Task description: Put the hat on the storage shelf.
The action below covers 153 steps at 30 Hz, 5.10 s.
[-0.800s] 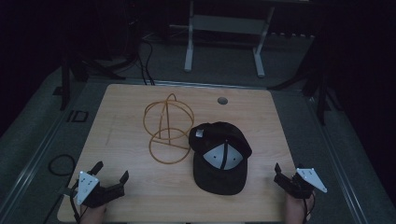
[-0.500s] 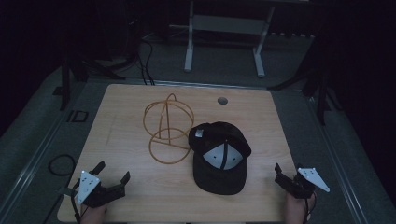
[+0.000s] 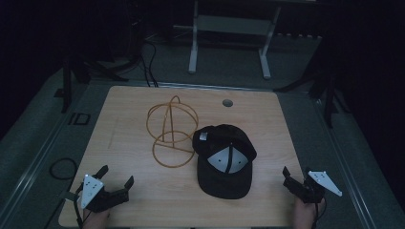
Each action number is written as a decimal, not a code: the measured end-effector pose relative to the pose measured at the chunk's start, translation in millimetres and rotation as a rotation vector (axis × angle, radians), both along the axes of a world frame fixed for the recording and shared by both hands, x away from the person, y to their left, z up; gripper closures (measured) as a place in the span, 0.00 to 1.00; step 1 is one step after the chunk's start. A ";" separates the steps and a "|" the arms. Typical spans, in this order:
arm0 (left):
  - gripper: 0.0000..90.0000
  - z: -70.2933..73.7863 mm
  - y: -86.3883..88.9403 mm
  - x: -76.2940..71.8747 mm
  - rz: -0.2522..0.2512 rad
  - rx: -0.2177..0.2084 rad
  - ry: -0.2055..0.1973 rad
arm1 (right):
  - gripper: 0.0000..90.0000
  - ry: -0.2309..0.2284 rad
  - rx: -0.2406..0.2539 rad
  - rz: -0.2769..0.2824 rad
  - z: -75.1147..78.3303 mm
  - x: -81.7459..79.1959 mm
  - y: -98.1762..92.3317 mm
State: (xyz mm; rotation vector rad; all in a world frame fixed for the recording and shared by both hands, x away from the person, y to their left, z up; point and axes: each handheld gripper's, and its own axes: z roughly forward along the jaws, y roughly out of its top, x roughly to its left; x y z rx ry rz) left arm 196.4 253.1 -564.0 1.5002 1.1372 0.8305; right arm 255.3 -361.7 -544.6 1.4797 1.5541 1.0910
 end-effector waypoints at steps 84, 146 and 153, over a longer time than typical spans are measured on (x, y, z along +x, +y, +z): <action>0.02 1.9 -5.7 0.3 -0.098 0.023 0.035 | 0.99 0.154 -0.274 0.443 93.9 79.9 165.4; 0.17 109.1 -174.4 29.8 -0.560 -0.001 0.053 | 0.99 -0.167 -0.263 0.614 194.0 -5.4 170.1; 0.20 110.5 -170.9 30.9 -0.567 -0.006 0.049 | 0.99 -0.171 -0.329 0.731 190.9 -10.6 176.4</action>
